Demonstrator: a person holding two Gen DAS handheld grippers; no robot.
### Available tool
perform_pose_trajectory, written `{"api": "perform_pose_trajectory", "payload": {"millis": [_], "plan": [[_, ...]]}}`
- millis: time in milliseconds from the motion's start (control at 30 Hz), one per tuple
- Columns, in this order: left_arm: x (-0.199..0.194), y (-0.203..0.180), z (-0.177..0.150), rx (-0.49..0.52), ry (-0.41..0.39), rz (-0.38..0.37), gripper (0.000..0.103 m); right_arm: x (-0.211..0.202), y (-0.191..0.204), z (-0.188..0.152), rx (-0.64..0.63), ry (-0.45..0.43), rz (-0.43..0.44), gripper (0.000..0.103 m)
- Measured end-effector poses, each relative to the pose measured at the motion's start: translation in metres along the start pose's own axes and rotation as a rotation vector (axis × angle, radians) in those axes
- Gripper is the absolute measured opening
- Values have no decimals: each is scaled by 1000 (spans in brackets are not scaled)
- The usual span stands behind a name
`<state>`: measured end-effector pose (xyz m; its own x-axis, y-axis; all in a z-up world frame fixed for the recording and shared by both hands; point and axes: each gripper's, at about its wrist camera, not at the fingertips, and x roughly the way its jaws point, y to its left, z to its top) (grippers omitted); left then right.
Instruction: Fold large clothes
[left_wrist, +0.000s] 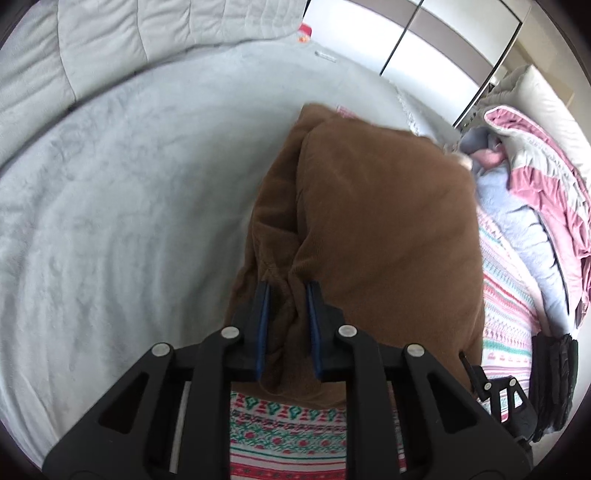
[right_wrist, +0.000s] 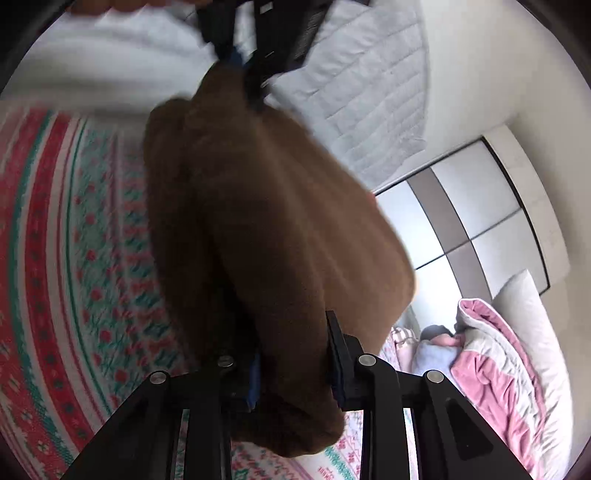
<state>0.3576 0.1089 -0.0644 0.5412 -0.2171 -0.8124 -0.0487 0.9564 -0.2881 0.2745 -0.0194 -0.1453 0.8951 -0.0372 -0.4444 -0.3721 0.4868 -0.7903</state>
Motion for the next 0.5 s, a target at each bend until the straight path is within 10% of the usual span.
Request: {"api": "perform_pose_trajectory", "payload": {"millis": [267, 500], "plan": [[9, -6, -10, 59, 14, 43, 27, -3, -26, -4, 99, -5, 107, 41], [9, -5, -12, 58, 18, 35, 27, -12, -151, -32, 711, -47, 454, 42]]}}
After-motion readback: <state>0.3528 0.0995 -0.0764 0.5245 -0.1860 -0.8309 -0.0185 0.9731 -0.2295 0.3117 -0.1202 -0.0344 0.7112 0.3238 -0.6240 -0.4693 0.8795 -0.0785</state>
